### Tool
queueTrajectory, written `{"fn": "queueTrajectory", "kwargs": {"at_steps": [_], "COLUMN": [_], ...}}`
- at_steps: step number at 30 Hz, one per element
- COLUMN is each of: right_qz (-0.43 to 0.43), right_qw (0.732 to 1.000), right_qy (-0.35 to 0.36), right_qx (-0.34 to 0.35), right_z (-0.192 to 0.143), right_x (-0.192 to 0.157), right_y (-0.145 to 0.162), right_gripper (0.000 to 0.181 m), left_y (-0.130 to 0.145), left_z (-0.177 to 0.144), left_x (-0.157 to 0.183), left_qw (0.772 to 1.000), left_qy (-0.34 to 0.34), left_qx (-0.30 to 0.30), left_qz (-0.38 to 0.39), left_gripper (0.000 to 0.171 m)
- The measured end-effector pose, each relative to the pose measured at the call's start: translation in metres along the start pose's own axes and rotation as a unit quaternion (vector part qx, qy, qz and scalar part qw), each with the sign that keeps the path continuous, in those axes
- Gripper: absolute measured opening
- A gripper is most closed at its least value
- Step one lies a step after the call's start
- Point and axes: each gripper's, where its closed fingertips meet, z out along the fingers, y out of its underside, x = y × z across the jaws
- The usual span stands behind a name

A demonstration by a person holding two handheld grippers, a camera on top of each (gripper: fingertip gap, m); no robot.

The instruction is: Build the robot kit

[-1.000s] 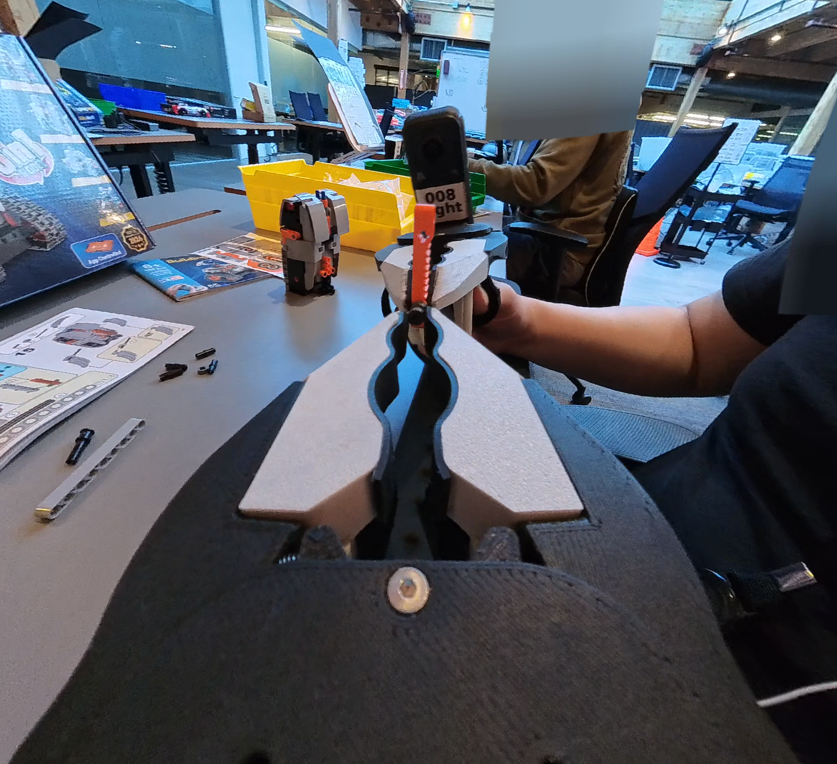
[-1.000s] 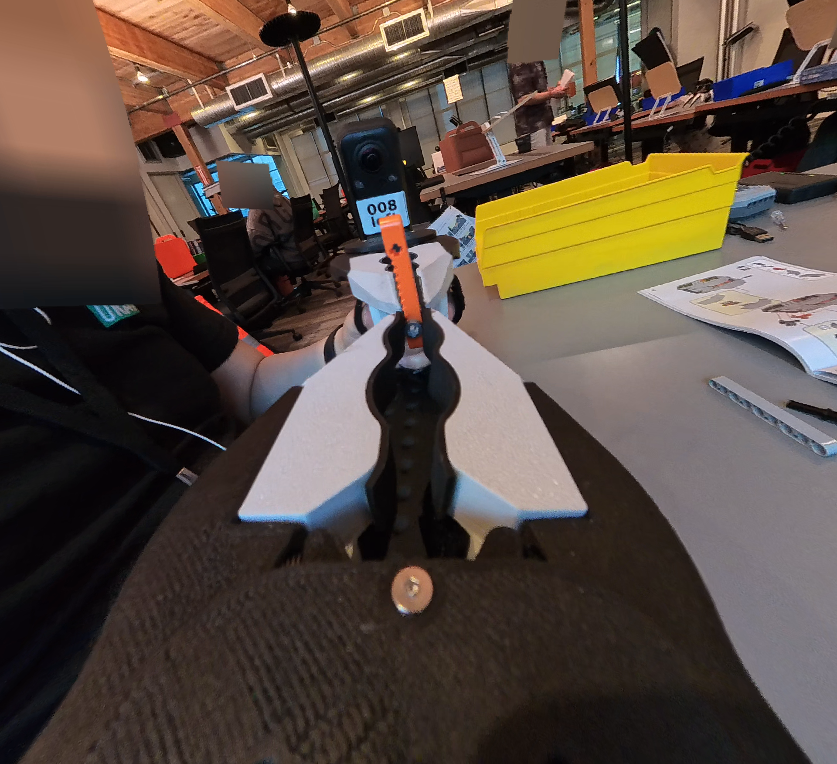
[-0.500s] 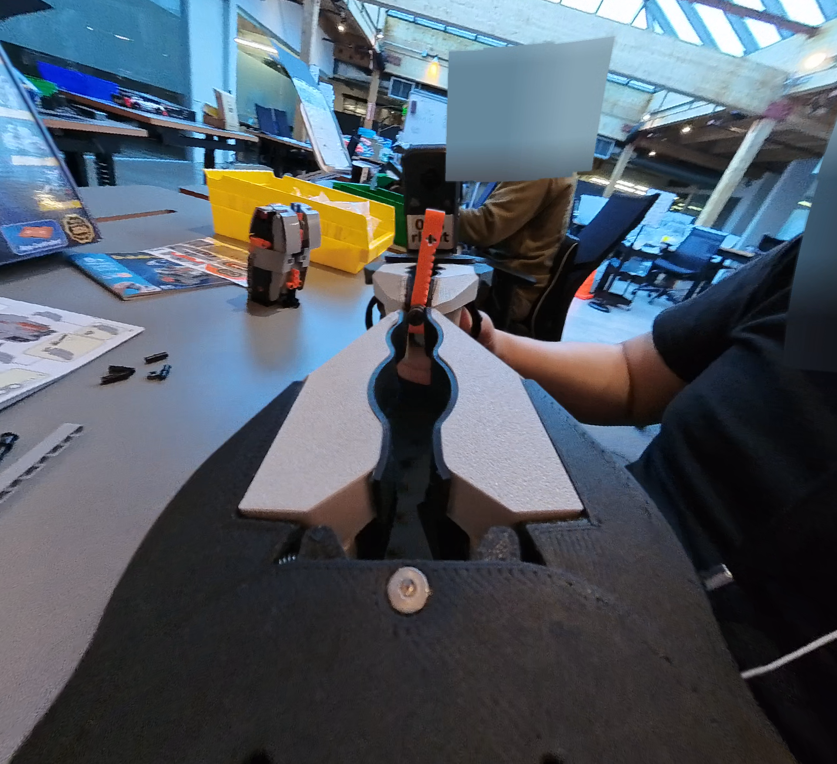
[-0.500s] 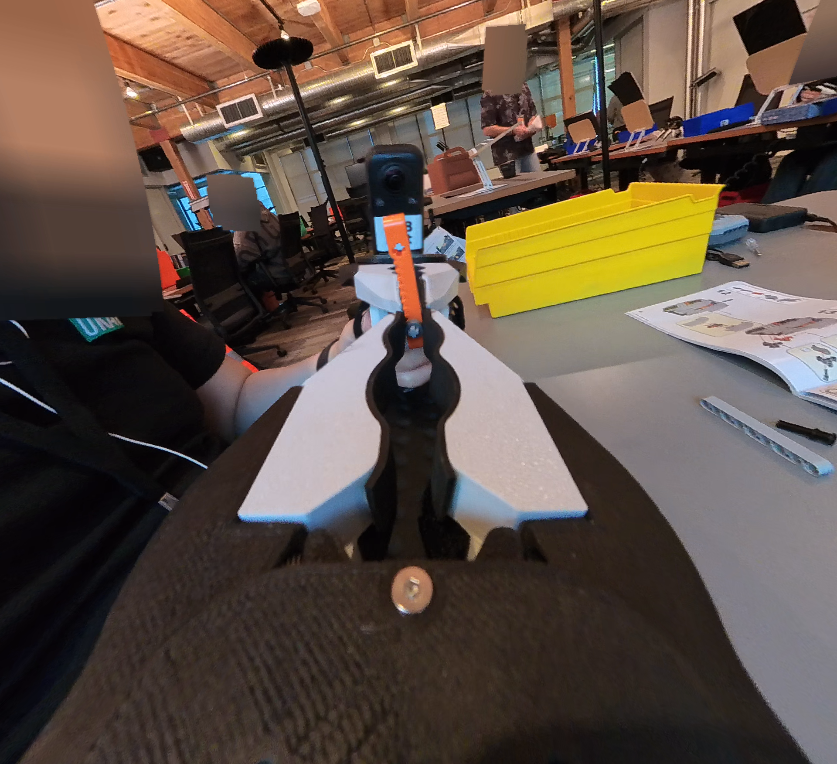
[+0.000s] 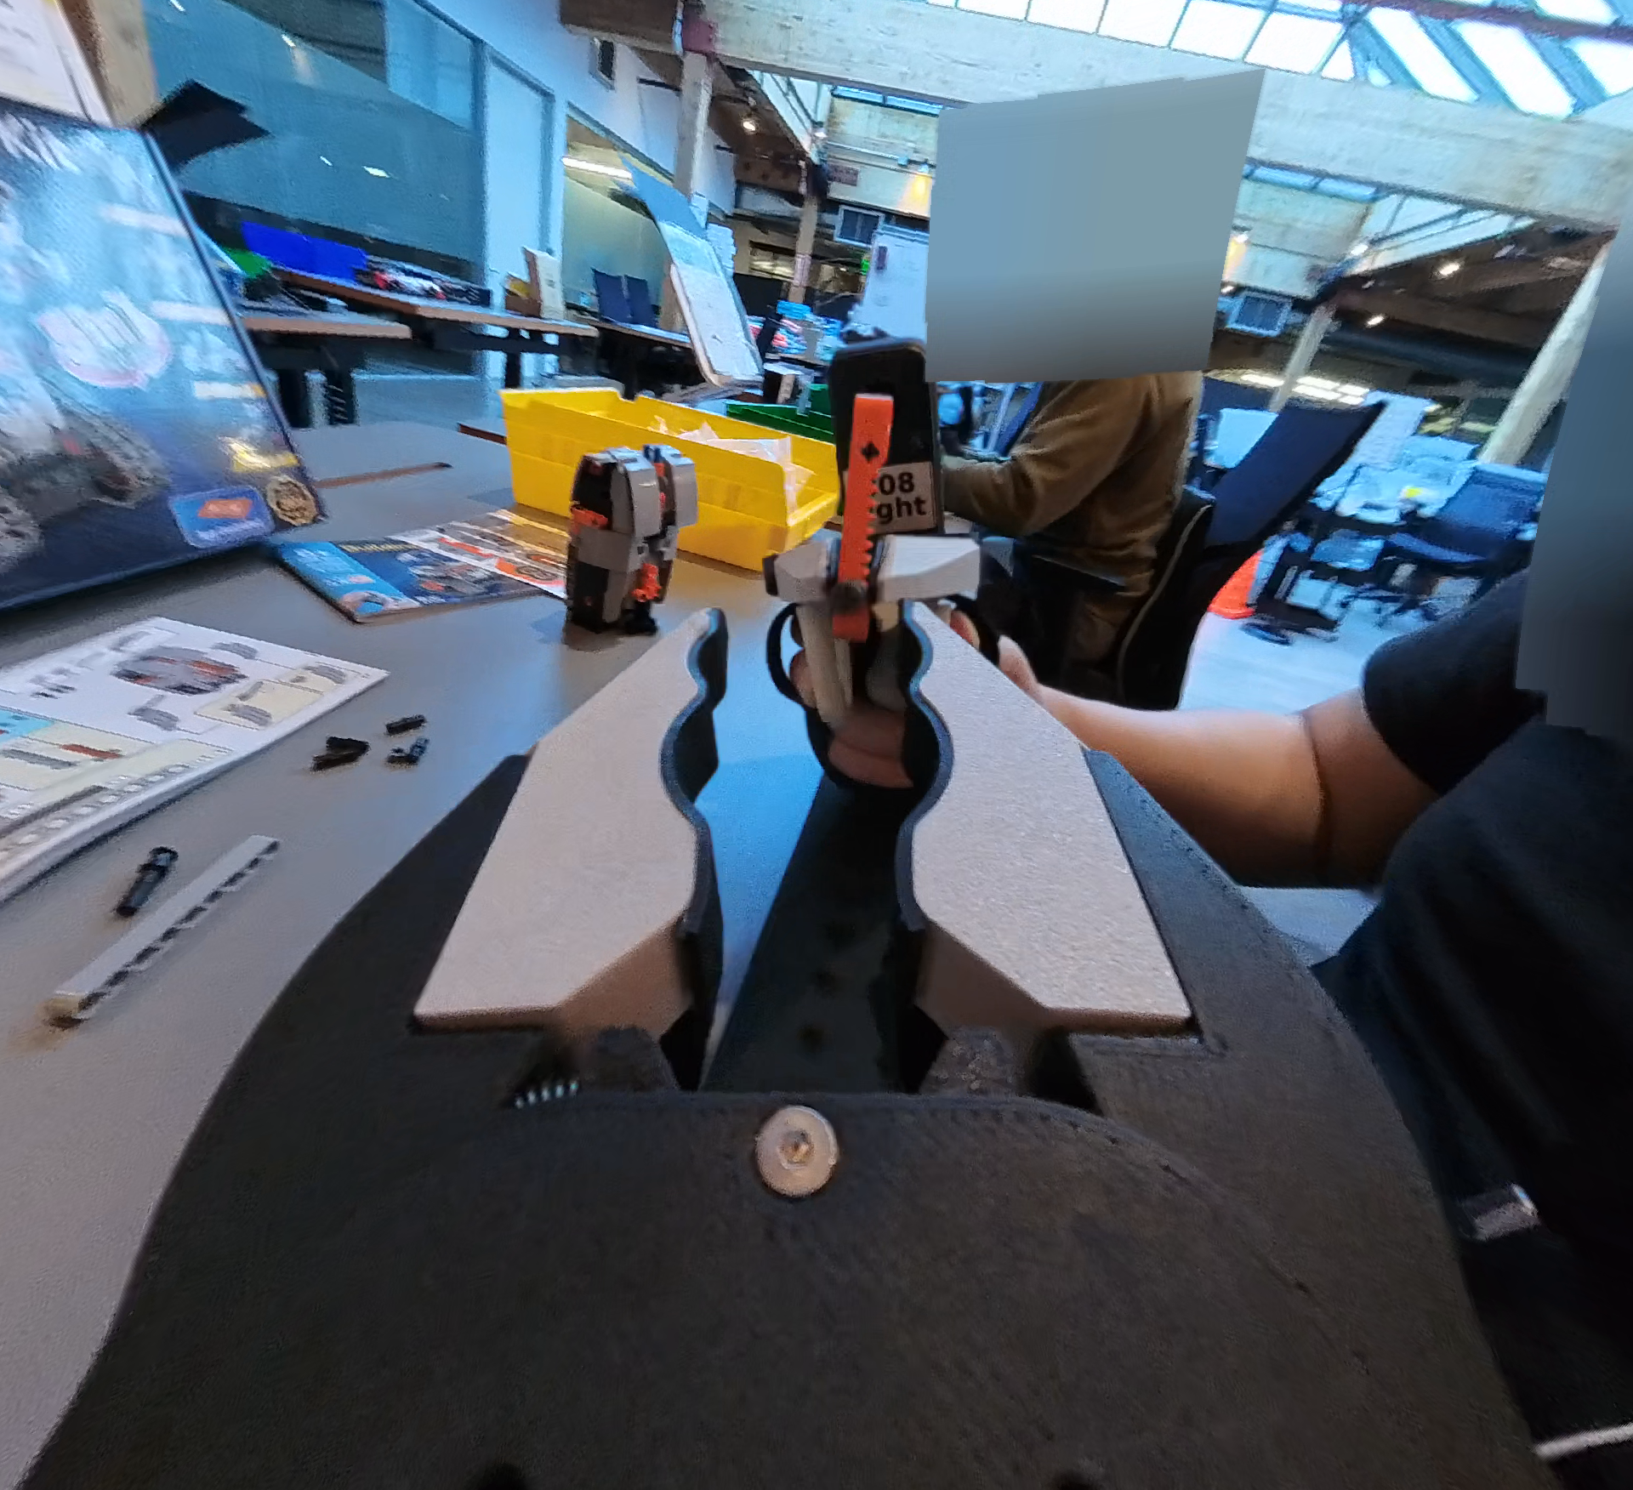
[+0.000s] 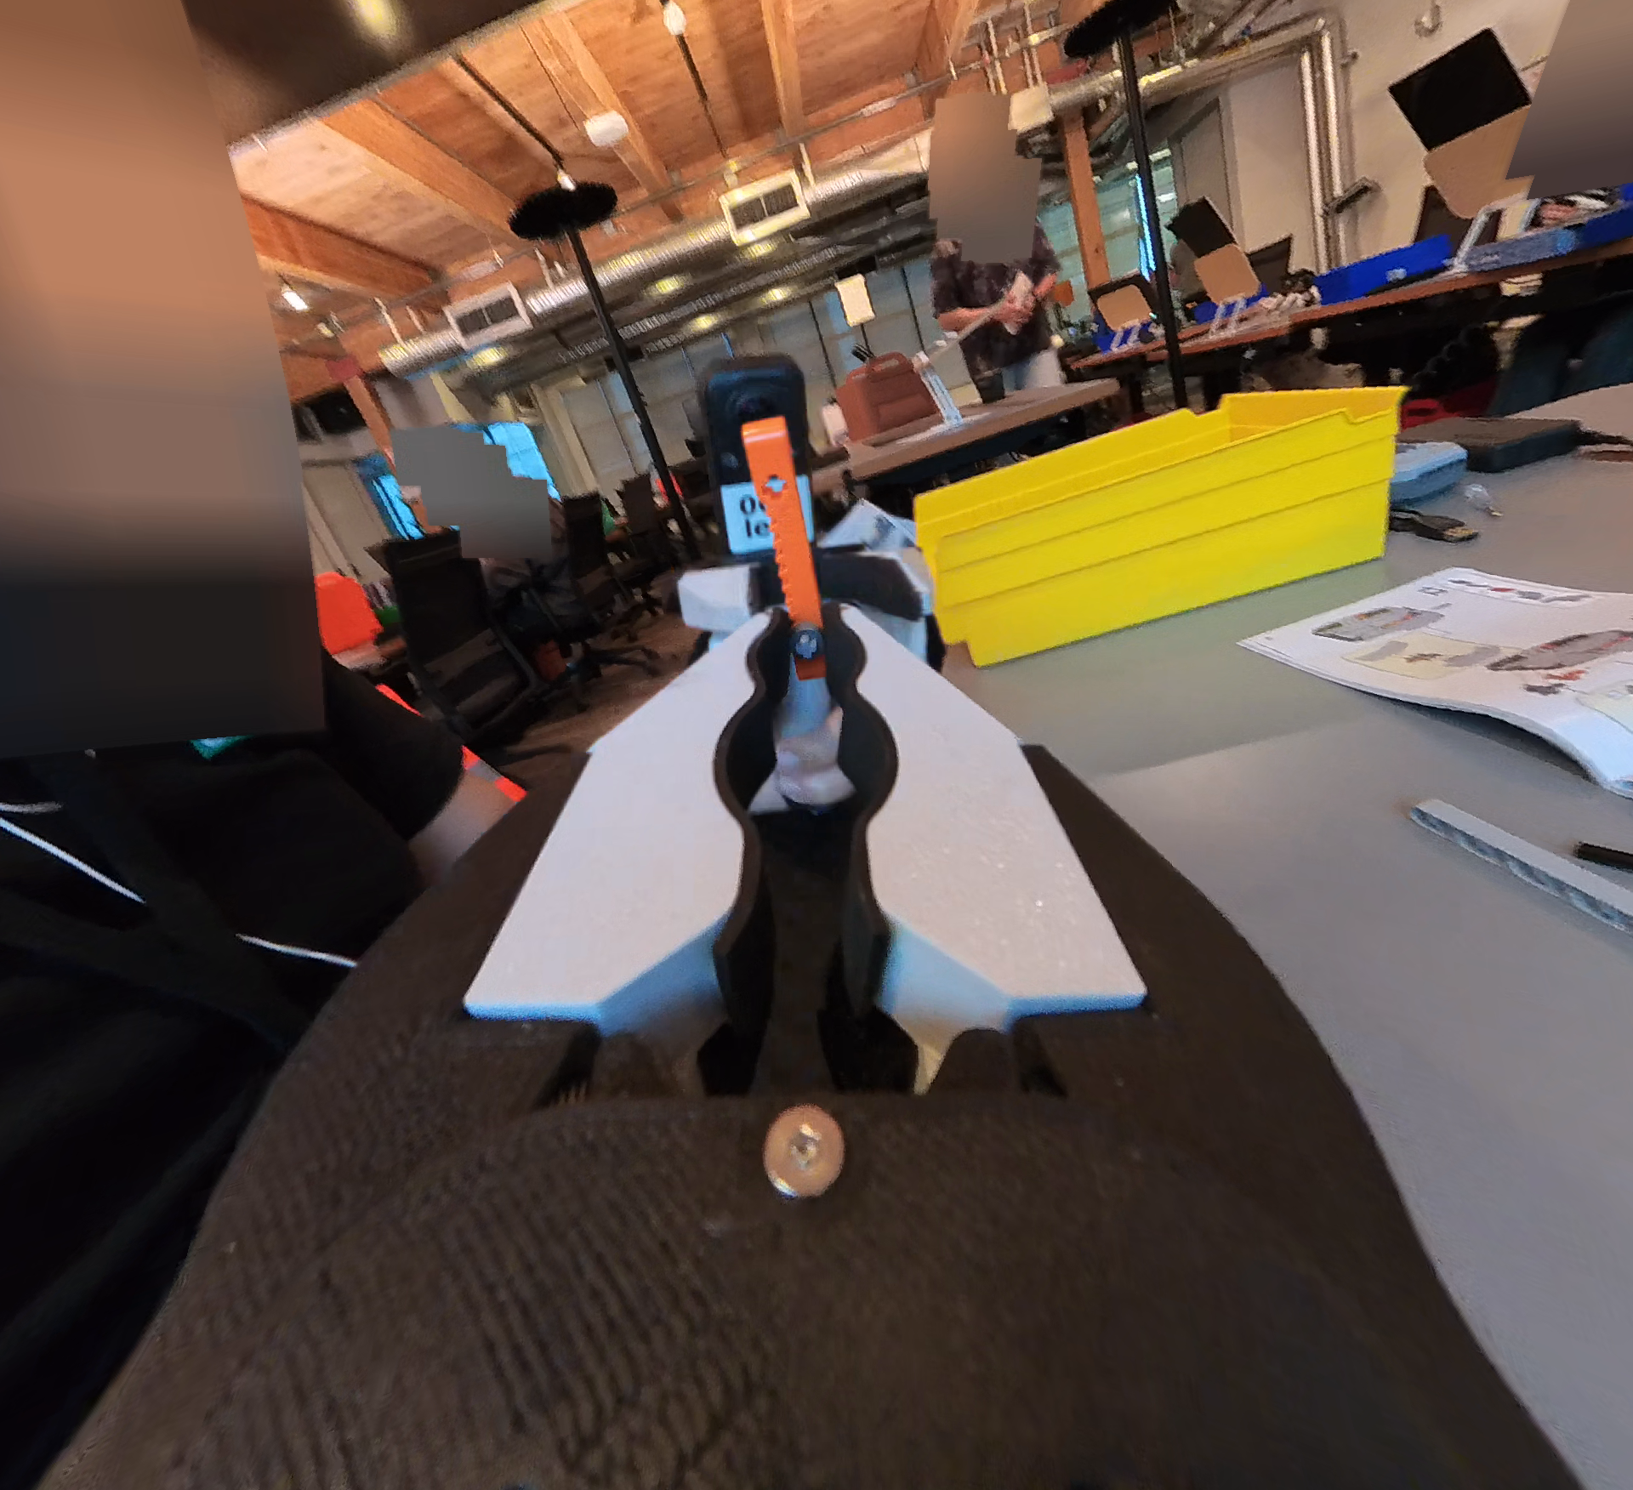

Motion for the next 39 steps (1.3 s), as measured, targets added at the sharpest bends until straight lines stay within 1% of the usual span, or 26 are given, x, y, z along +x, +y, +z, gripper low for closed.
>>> {"fn": "queueTrajectory", "kwargs": {"at_steps": [4, 6, 7, 9, 10, 11, 13, 14, 15, 18, 20, 21, 23, 26, 32, 34, 36, 39], "right_qz": [0.079, 0.109, 0.127, 0.155, 0.172, 0.193, 0.229, 0.243, 0.251, 0.273, 0.286, 0.289, 0.289, 0.303, 0.331, 0.346, 0.359, 0.367], "right_qw": [0.994, 0.988, 0.984, 0.978, 0.975, 0.97, 0.96, 0.956, 0.953, 0.946, 0.942, 0.942, 0.942, 0.939, 0.929, 0.924, 0.919, 0.917], "right_qy": [-0.044, -0.051, -0.057, -0.047, -0.042, -0.037, -0.037, -0.033, -0.026, -0.008, -0.002, 0.0, 0.012, 0.018, 0.036, 0.056, 0.065, 0.072], "right_qx": [0.068, 0.099, 0.111, 0.128, 0.136, 0.145, 0.16, 0.163, 0.166, 0.175, 0.177, 0.173, 0.168, 0.161, 0.158, 0.154, 0.15, 0.141], "right_z": [0.002, 0.002, 0.002, 0.004, 0.006, 0.007, 0.009, 0.01, 0.012, 0.014, 0.016, 0.017, 0.019, 0.02, 0.022, 0.021, 0.021, 0.02], "right_x": [-0.009, -0.009, -0.01, -0.006, -0.004, -0.001, 0.0, 0.002, 0.003, 0.005, 0.006, 0.005, 0.006, 0.008, 0.013, 0.019, 0.023, 0.028], "right_y": [-0.014, -0.02, -0.021, -0.022, -0.022, -0.023, -0.023, -0.023, -0.022, -0.021, -0.02, -0.018, -0.016, -0.012, -0.005, 0.0, 0.004, 0.009], "right_gripper": [0.005, 0.005, 0.005, 0.005, 0.005, 0.005, 0.005, 0.005, 0.005, 0.005, 0.005, 0.005, 0.005, 0.005, 0.005, 0.005, 0.005, 0.005], "left_y": [-0.003, -0.007, -0.009, -0.014, -0.015, -0.016, -0.018, -0.021, -0.02, -0.017, -0.019, -0.019, -0.017, -0.014, -0.007, -0.001, 0.004, 0.009], "left_z": [0.0, 0.0, -0.001, -0.002, -0.001, -0.001, -0.001, -0.002, -0.001, 0.001, -0.001, -0.002, -0.004, -0.005, -0.009, -0.01, -0.01, -0.011], "left_x": [0.008, 0.011, 0.01, 0.008, 0.008, 0.008, 0.006, 0.003, 0.002, -0.001, -0.004, -0.006, -0.007, -0.008, -0.013, -0.018, -0.021, -0.024], "left_qw": [0.996, 0.986, 0.976, 0.947, 0.931, 0.914, 0.881, 0.868, 0.864, 0.871, 0.871, 0.869, 0.862, 0.856, 0.863, 0.872, 0.884, 0.909], "left_qy": [-0.053, -0.106, -0.143, -0.211, -0.234, -0.258, -0.294, -0.313, -0.316, -0.314, -0.321, -0.323, -0.323, -0.322, -0.315, -0.312, -0.305, -0.286], "left_qx": [-0.004, -0.001, -0.004, -0.019, -0.029, -0.037, -0.048, -0.049, -0.053, -0.054, -0.048, -0.049, -0.056, -0.063, -0.066, -0.077, -0.076, -0.066], "left_qz": [0.075, 0.129, 0.166, 0.242, 0.278, 0.311, 0.367, 0.382, 0.389, 0.375, 0.369, 0.373, 0.387, 0.399, 0.388, 0.369, 0.345, 0.297], "left_gripper": [0.038, 0.041, 0.047, 0.047, 0.047, 0.045, 0.034, 0.029, 0.027, 0.035, 0.028, 0.023, 0.02, 0.018, 0.018, 0.018, 0.018, 0.017]}}
